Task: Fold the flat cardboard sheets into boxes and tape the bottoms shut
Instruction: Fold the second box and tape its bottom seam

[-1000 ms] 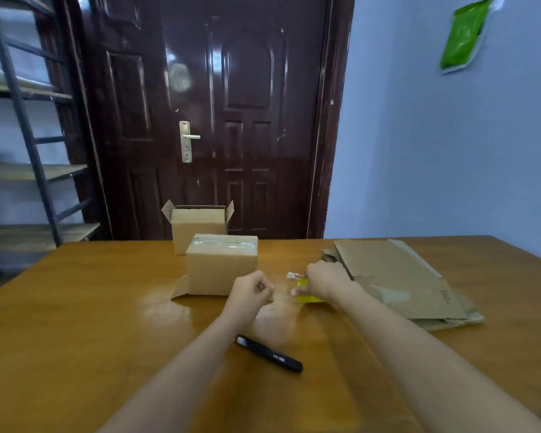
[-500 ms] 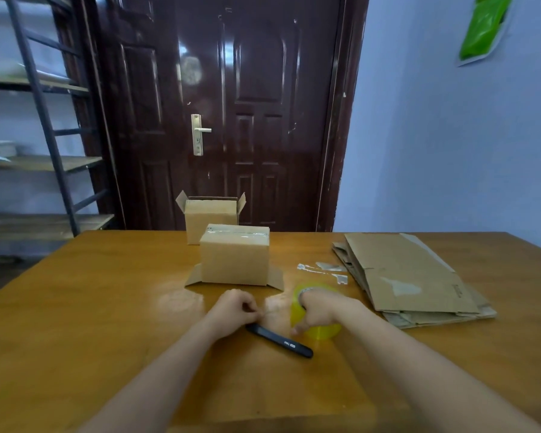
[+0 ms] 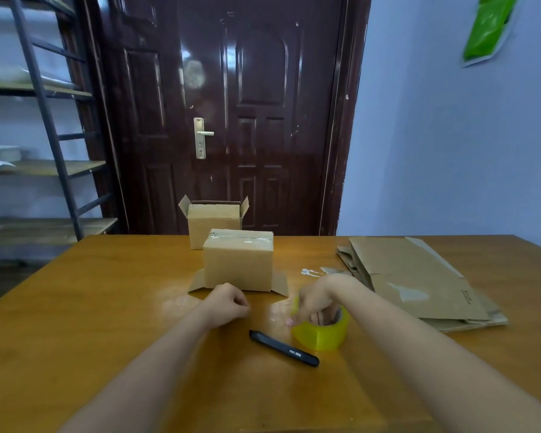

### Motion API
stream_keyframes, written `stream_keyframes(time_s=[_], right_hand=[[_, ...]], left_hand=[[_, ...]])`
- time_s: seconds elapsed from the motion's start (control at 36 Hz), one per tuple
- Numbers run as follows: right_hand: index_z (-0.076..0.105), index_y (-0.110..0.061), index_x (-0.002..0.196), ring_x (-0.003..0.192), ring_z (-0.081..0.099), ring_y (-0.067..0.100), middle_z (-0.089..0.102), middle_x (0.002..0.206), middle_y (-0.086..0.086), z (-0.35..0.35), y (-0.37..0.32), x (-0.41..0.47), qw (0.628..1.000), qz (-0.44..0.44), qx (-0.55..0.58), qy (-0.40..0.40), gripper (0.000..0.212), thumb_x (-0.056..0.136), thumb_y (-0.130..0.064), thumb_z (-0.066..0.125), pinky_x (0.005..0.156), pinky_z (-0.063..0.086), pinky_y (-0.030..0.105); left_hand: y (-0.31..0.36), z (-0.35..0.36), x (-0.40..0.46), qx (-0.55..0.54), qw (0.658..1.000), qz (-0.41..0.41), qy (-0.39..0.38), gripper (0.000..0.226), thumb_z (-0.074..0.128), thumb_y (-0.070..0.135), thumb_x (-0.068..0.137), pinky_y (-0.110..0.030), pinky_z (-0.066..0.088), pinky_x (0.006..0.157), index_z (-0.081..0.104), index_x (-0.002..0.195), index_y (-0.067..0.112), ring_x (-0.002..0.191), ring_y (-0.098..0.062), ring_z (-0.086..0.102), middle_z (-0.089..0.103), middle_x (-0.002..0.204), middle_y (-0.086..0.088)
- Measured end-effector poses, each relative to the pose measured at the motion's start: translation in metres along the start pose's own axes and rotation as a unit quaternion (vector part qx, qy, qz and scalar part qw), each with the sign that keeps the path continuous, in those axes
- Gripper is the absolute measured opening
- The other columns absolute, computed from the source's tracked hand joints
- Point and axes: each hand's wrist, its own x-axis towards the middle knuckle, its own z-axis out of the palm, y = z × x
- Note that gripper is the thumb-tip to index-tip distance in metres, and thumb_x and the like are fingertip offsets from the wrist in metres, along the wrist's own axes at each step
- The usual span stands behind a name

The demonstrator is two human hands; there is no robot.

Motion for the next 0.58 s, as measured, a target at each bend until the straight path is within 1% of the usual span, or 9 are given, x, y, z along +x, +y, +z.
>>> stream_keyframes(time_s=[0.06, 0.08, 0.17, 0.22, 0.28, 0.36, 0.42, 0.47, 0.58], right_hand=[[0.062, 0.005, 0.103, 0.078, 0.064, 0.022, 0.066, 0.081, 0.01, -0.01, -0.003, -0.001, 0.999, -0.016, 0.027, 0.022, 0.064, 0.087, -0.057, 0.056, 0.082, 0.054, 0.034], [0.063, 0.0, 0.094, 0.076, 0.065, 0.021, 0.067, 0.079, 0.009, -0.016, -0.003, -0.001, 0.998, -0.025, 0.028, 0.051, 0.056, 0.089, -0.055, 0.055, 0.083, 0.055, 0.034], [0.061, -0.007, 0.078, 0.061, 0.06, 0.016, 0.063, 0.07, 0.005, -0.034, -0.007, -0.002, 0.98, -0.048, 0.009, 0.192, 0.042, 0.093, -0.046, 0.054, 0.065, 0.052, 0.026], [0.062, -0.007, 0.082, 0.064, 0.059, 0.018, 0.065, 0.074, 0.006, -0.043, -0.009, 0.0, 0.959, -0.065, 0.021, 0.275, 0.039, 0.094, -0.043, 0.053, 0.069, 0.052, 0.03], [0.061, -0.006, 0.096, 0.075, 0.063, 0.021, 0.068, 0.085, 0.009, -0.052, -0.014, 0.005, 0.938, -0.077, 0.064, 0.331, 0.038, 0.095, -0.043, 0.051, 0.079, 0.054, 0.036], [0.058, -0.002, 0.112, 0.088, 0.061, 0.024, 0.066, 0.101, 0.012, -0.062, -0.026, 0.015, 0.914, -0.095, 0.147, 0.366, 0.046, 0.096, -0.044, 0.047, 0.084, 0.052, 0.038], [0.052, 0.0, 0.125, 0.093, 0.057, 0.024, 0.058, 0.103, 0.008, -0.062, -0.035, 0.021, 0.903, -0.099, 0.225, 0.353, 0.054, 0.097, -0.045, 0.044, 0.084, 0.051, 0.036], [0.042, -0.001, 0.136, 0.1, 0.056, 0.026, 0.05, 0.107, 0.009, -0.058, -0.044, 0.028, 0.895, -0.092, 0.289, 0.327, 0.058, 0.098, -0.045, 0.041, 0.086, 0.049, 0.036], [0.037, -0.008, 0.141, 0.114, 0.054, 0.033, 0.049, 0.132, 0.015, -0.046, -0.058, 0.039, 0.884, -0.07, 0.37, 0.278, 0.055, 0.099, -0.044, 0.035, 0.094, 0.049, 0.04]], left_hand=[[0.002, -0.009, 0.001, -0.015, 0.999, 0.014, 0.048, 0.023, 0.06, 0.019, 0.088, -0.024, 0.045, 0.062, 0.061, 0.066, 0.017, 0.062, -0.009, 0.052, 0.057, 0.068, 0.002], [0.004, -0.015, 0.002, -0.018, 0.996, 0.029, 0.08, 0.029, 0.058, 0.019, 0.088, -0.027, 0.043, 0.058, 0.056, 0.059, 0.017, 0.056, -0.011, 0.047, 0.051, 0.06, 0.001], [0.011, -0.037, 0.005, 0.022, 0.979, 0.077, 0.187, 0.04, 0.053, 0.023, 0.087, -0.03, 0.034, 0.052, 0.041, 0.049, 0.019, 0.048, -0.013, 0.036, 0.039, 0.05, 0.004], [0.019, -0.053, 0.007, 0.057, 0.957, 0.1, 0.266, 0.038, 0.046, 0.032, 0.085, -0.027, 0.031, 0.049, 0.038, 0.049, 0.02, 0.048, -0.013, 0.035, 0.037, 0.048, 0.005], [0.028, -0.067, 0.01, 0.077, 0.931, 0.091, 0.346, 0.034, 0.042, 0.032, 0.087, -0.026, 0.03, 0.048, 0.04, 0.055, 0.019, 0.052, -0.014, 0.04, 0.041, 0.052, 0.006], [0.036, -0.083, 0.021, 0.062, 0.905, -0.004, 0.42, 0.018, 0.048, 0.027, 0.091, -0.029, 0.041, 0.058, 0.053, 0.078, 0.016, 0.074, -0.017, 0.053, 0.056, 0.079, 0.002], [0.035, -0.086, 0.03, 0.035, 0.911, -0.094, 0.4, 0.029, 0.048, 0.031, 0.093, -0.038, 0.049, 0.076, 0.055, 0.107, 0.007, 0.099, -0.026, 0.055, 0.058, 0.107, -0.008], [0.033, -0.084, 0.036, -0.006, 0.925, -0.17, 0.34, 0.049, 0.046, 0.039, 0.095, -0.042, 0.048, 0.088, 0.045, 0.127, 0.002, 0.113, -0.032, 0.051, 0.053, 0.124, -0.015], [0.031, -0.073, 0.04, -0.077, 0.949, -0.22, 0.214, 0.056, 0.036, 0.046, 0.099, -0.034, 0.04, 0.078, 0.046, 0.128, -0.001, 0.101, -0.029, 0.052, 0.055, 0.124, -0.018]])
